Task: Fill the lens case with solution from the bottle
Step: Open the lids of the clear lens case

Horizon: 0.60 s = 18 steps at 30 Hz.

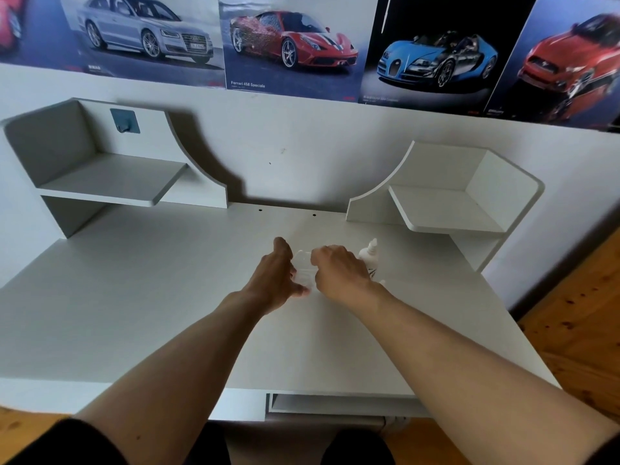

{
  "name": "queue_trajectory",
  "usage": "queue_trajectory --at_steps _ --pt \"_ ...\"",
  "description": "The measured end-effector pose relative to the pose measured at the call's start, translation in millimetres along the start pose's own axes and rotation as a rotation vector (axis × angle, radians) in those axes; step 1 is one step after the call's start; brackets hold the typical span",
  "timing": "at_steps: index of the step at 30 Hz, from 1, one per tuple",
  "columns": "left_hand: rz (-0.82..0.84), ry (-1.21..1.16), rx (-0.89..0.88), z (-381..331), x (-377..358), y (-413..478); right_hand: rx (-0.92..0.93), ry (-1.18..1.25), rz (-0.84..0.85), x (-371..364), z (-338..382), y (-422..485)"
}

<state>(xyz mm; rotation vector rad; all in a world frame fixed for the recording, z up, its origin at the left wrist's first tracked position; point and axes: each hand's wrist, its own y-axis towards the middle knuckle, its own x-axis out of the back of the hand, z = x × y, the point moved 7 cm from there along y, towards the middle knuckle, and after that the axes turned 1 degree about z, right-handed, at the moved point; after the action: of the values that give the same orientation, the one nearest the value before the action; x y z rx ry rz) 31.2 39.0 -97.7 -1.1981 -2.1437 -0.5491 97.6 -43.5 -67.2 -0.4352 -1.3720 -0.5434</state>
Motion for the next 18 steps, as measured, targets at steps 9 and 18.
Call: queue_trajectory --at_steps 9,18 --pt "-0.027 0.076 -0.007 2 -2 0 0.041 -0.035 0.074 -11 1 -13" --pt "-0.028 0.081 -0.006 3 -4 1 0.051 0.065 0.019 -10 4 -13"
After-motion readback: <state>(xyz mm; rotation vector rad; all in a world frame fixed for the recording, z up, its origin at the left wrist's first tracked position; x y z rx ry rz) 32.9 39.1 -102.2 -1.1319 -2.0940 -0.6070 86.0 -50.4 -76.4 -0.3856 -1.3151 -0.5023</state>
